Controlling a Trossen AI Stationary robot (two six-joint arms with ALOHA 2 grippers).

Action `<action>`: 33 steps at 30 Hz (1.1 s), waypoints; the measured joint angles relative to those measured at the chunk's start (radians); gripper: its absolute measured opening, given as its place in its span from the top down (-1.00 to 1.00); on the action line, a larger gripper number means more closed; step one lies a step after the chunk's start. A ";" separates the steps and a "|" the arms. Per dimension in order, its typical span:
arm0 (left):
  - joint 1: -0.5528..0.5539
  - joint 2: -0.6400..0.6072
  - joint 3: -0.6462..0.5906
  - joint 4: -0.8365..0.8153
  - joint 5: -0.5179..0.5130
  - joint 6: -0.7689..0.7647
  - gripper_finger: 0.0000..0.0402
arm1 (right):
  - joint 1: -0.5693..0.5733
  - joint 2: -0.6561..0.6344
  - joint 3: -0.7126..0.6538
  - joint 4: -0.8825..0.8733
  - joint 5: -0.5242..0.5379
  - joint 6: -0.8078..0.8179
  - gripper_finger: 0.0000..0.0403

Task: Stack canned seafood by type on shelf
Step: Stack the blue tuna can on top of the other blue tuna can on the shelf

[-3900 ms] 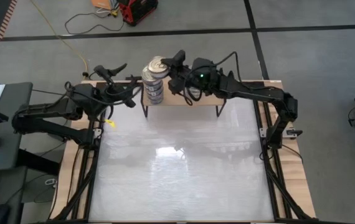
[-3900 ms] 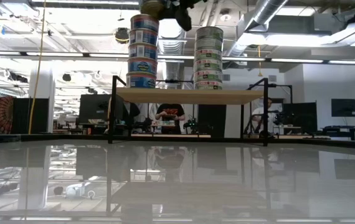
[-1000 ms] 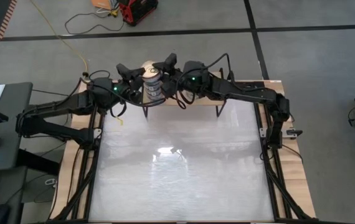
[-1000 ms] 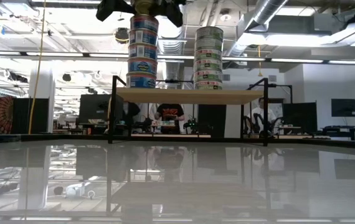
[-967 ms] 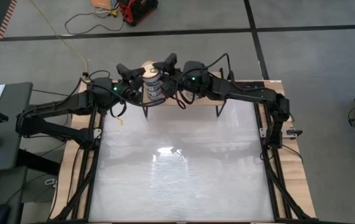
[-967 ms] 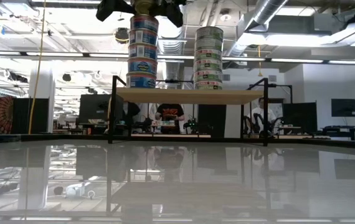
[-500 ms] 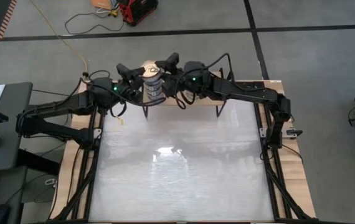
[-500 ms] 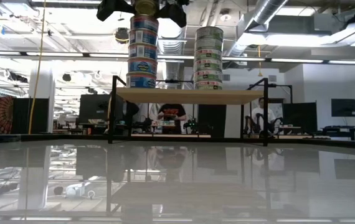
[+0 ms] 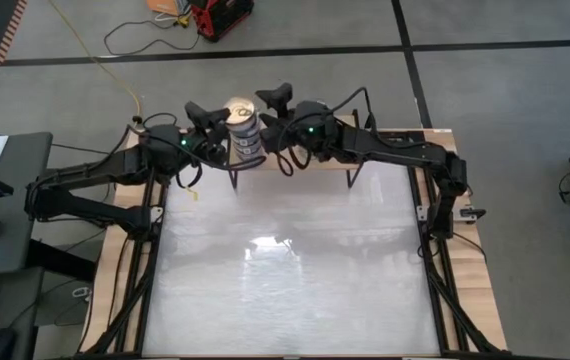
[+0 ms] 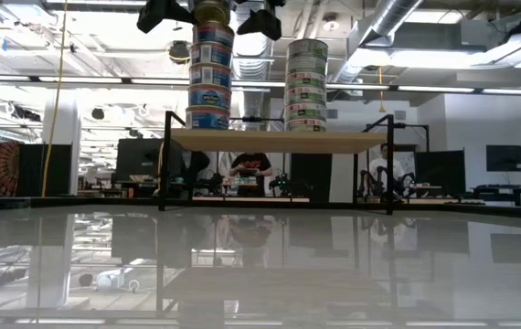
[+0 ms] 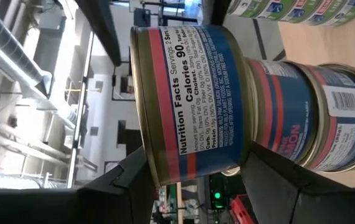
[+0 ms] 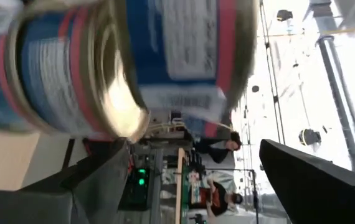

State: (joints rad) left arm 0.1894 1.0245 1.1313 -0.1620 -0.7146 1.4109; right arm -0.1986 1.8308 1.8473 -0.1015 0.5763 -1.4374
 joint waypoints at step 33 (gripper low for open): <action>0.000 0.000 0.001 -0.005 0.002 0.001 0.02 | 0.061 -0.058 -0.001 -0.039 -0.281 0.196 -0.86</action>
State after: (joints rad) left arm 0.1898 1.0246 1.1320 -0.1669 -0.7128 1.4117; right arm -0.1379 1.7725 1.8465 -0.1408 0.2951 -1.2410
